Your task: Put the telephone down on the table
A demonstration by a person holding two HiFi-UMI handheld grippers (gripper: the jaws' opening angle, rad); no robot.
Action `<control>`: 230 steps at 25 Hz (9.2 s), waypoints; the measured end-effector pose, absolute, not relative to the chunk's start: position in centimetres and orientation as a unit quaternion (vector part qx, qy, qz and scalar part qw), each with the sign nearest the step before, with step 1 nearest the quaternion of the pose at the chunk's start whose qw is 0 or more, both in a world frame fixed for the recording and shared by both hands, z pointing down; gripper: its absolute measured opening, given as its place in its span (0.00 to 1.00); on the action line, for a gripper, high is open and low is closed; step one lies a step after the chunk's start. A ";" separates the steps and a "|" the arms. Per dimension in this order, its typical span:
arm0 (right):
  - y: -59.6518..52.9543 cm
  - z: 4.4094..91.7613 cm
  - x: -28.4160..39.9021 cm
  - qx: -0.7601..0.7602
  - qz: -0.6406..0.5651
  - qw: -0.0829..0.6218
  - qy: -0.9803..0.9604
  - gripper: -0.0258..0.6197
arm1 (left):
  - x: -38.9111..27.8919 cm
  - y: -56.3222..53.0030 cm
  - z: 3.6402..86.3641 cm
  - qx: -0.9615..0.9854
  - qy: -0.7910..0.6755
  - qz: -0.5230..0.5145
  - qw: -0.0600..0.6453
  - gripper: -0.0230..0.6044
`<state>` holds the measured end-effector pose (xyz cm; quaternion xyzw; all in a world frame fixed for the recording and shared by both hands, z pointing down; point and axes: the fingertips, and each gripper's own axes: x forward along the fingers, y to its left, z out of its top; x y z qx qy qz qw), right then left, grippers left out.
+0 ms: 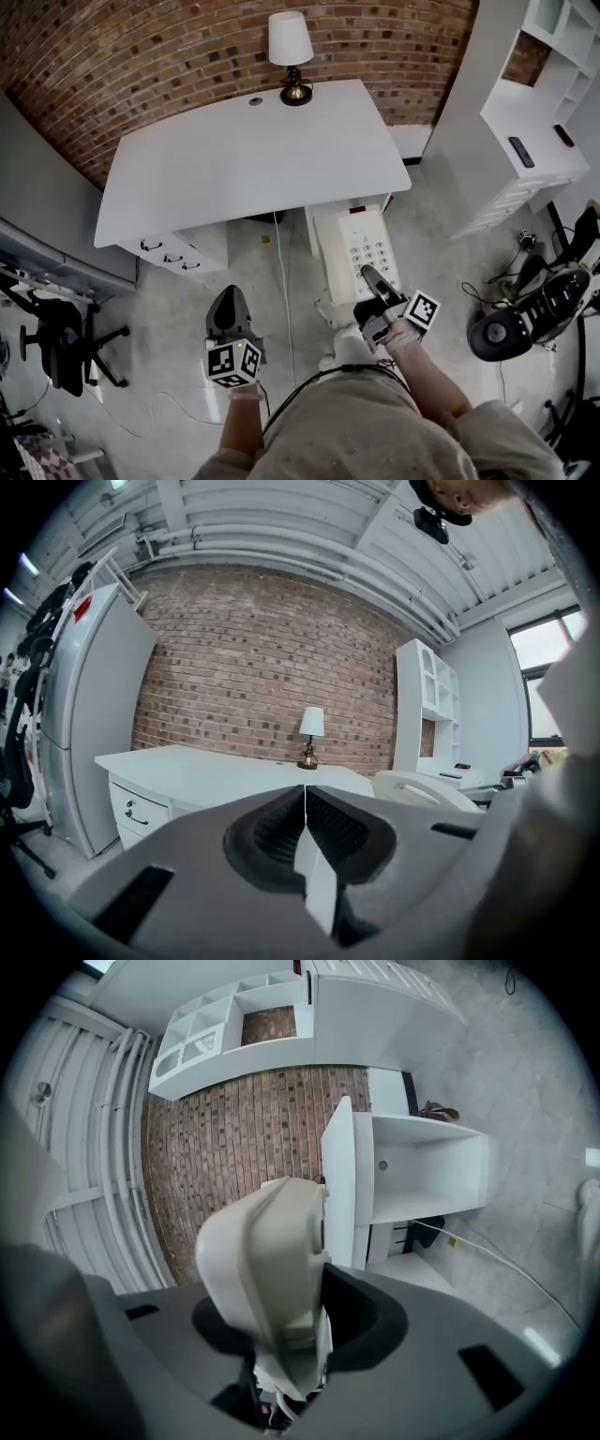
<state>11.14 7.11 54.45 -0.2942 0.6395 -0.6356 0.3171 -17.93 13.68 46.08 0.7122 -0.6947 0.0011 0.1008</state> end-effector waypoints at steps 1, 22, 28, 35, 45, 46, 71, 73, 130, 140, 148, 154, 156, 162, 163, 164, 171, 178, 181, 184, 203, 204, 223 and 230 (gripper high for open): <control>6.4 54.5 11.1 -0.297 -0.635 0.319 0.638 0.29 | -18.0 13.3 46.2 0.713 -0.694 0.004 0.100 0.05; -5.8 57.2 7.5 -0.309 -0.660 0.285 0.623 0.29 | -21.4 0.9 47.0 0.700 -0.703 0.013 0.121 0.05; -9.2 58.0 7.1 -0.311 -0.665 0.285 0.617 0.29 | -21.4 -2.5 48.1 0.697 -0.704 0.022 0.131 0.05; -12.5 58.3 6.7 -0.314 -0.663 0.282 0.618 0.29 | -21.1 -5.8 48.7 0.697 -0.702 0.027 0.145 0.05; -15.1 59.1 6.4 -0.325 -0.670 0.271 0.610 0.29 | -20.2 -10.0 49.0 0.709 -0.690 0.027 0.147 0.05; -15.3 59.2 6.3 -0.327 -0.671 0.268 0.610 0.29 | -20.2 -10.3 49.0 0.709 -0.689 0.026 0.147 0.05; -17.4 60.8 4.9 -0.426 -0.738 0.222 0.474 0.51 | -22.5 -15.5 49.6 0.755 -0.631 0.027 0.176 0.05; -17.4 60.6 4.9 -0.425 -0.744 0.210 0.471 0.53 | -22.5 -15.4 49.9 0.759 -0.625 0.027 0.181 0.05; -15.0 64.0 4.3 -0.408 -0.725 0.196 0.520 0.82 | -21.2 -11.0 52.6 0.766 -0.600 0.029 0.227 0.05; -11.6 62.9 5.3 -0.379 -0.668 0.068 0.637 0.44 | -19.1 -11.3 52.4 0.783 -0.579 0.032 0.226 0.05; -10.2 62.4 5.9 -0.376 -0.616 -0.026 0.692 0.06 | -18.5 -11.7 52.3 0.787 -0.576 0.034 0.221 0.05; -9.8 60.1 5.8 -0.340 -0.586 -0.048 0.734 0.05 | -18.2 -12.1 51.8 0.788 -0.575 0.034 0.216 0.05; -10.1 59.0 5.9 -0.337 -0.562 -0.055 0.753 0.05 | -18.3 -12.2 51.6 0.788 -0.576 0.033 0.214 0.05; -12.3 55.9 6.4 -0.348 -0.487 -0.050 0.799 0.05 | -18.4 -12.9 51.0 0.788 -0.580 0.027 0.205 0.05; -12.7 55.3 6.5 -0.352 -0.472 -0.053 0.807 0.05 | -18.5 -13.0 50.8 0.787 -0.581 0.026 0.203 0.05; -13.1 54.6 6.5 -0.355 -0.456 -0.056 0.814 0.05 | -18.5 -13.1 50.6 0.787 -0.583 0.025 0.201 0.05; -15.0 51.8 6.9 -0.375 -0.378 -0.056 0.845 0.05 | -19.0 -13.8 49.2 0.784 -0.592 0.016 0.187 0.05; -16.5 49.1 7.1 -0.390 -0.292 -0.071 0.870 0.05 | -19.6 -14.4 47.7 0.780 -0.604 0.014 0.162 0.05; -16.9 48.1 7.2 -0.395 -0.270 -0.069 0.875 0.05 | -20.0 -14.5 47.2 0.778 -0.608 0.012 0.158 0.05; -17.3 47.3 7.2 -0.401 -0.250 -0.068 0.879 0.05 | -20.5 -14.5 46.6 0.776 -0.612 0.008 0.153 0.05; -19.6 43.1 6.9 -0.424 -0.140 -0.060 0.893 0.05 | -21.3 -16.2 43.0 0.780 -0.617 0.010 0.102 0.05; -19.7 42.9 6.9 -0.425 -0.135 -0.060 0.893 0.05 | -21.3 -16.4 42.8 0.780 -0.618 0.008 0.102 0.05; -21.0 41.8 7.4 -0.428 -0.099 -0.054 0.897 0.05 | -21.3 -16.9 42.5 0.775 -0.623 0.010 0.102 0.05; -21.3 41.8 7.5 -0.432 -0.093 -0.049 0.896 0.05 | -21.6 -16.6 42.5 0.771 -0.629 0.015 0.099 0.05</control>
